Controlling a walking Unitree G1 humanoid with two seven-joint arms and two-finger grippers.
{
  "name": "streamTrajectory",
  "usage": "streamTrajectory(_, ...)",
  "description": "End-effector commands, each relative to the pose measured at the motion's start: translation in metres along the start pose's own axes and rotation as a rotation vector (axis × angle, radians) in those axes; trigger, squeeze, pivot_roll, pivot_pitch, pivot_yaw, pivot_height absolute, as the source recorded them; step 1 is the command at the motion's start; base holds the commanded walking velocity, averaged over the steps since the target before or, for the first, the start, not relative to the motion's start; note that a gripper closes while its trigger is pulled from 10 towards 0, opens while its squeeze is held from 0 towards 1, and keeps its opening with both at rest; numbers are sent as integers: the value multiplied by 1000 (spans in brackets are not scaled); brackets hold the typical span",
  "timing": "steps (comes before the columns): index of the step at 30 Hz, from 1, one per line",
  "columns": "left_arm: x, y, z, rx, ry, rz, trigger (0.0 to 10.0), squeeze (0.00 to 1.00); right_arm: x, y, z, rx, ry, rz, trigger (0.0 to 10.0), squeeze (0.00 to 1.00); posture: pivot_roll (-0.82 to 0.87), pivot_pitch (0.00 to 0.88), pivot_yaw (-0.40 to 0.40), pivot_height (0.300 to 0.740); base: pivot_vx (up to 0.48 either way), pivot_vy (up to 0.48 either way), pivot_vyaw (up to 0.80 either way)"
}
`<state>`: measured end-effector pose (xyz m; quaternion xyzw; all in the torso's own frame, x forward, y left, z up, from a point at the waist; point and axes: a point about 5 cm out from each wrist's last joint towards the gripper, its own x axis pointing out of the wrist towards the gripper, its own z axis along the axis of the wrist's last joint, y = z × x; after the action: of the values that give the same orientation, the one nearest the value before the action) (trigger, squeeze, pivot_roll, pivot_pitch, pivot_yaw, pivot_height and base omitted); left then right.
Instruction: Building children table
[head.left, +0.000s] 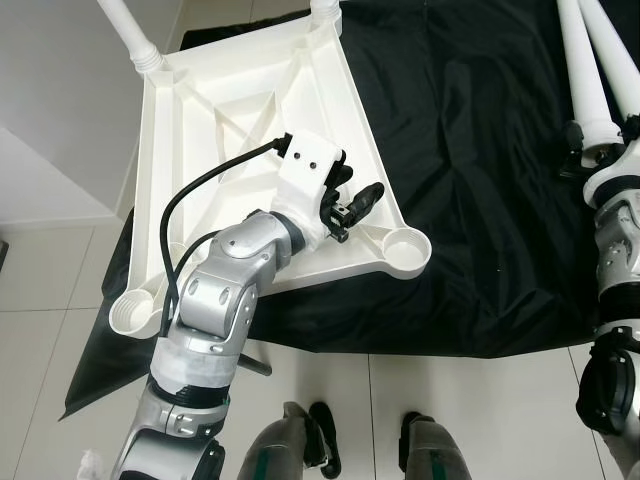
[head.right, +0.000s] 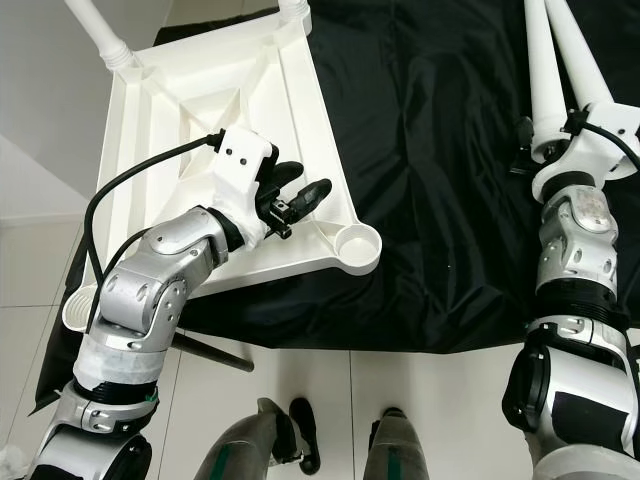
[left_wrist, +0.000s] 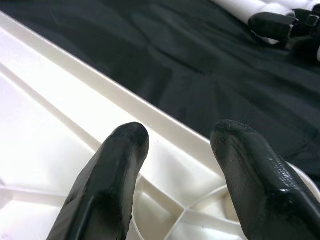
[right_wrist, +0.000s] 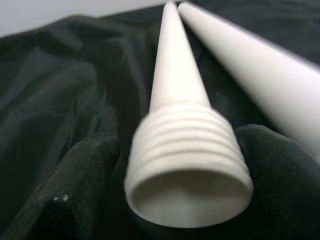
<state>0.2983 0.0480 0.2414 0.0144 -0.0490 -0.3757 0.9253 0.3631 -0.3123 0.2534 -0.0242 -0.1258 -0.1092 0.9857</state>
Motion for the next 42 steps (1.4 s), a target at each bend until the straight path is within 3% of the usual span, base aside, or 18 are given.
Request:
streamTrajectory(1,-6,10,-5,-3,28,119,10000,0,0,3,-4,-7,16,15,10000,0,12,266,232,740,0,0,0)
streamTrajectory(21,-8,6,-4,-23,40,127,10000,0,16,19,5,-89,15,26,10000,0,15,291,225,740,0,0,0)
streamTrajectory(23,-8,7,-4,-22,43,128,10000,0,16,19,2,-78,38,18,3020,0,16,294,227,740,0,0,0)
streamTrajectory(24,-8,7,-4,-22,43,128,10000,0,16,19,2,-78,38,18,3020,0,16,294,227,740,0,0,0)
streamTrajectory(25,-8,7,-4,-22,44,129,10000,0,16,18,1,-75,48,11,0,0,16,294,227,740,0,0,0)
streamTrajectory(37,-9,8,-3,-25,41,129,10000,0,11,17,-12,-52,79,5,0,0,21,293,229,740,0,0,0)
streamTrajectory(39,-9,8,-3,-29,39,129,10000,0,10,17,-13,-59,72,-3,510,0,17,284,228,740,0,0,0)
streamTrajectory(40,-9,8,-1,-32,28,120,10000,0,7,19,-11,-87,16,-5,10000,0,20,288,222,740,0,0,0)
streamTrajectory(42,-8,8,2,-39,15,110,10000,0,1,22,-7,-119,-77,-2,10000,0,19,282,218,740,0,0,0)
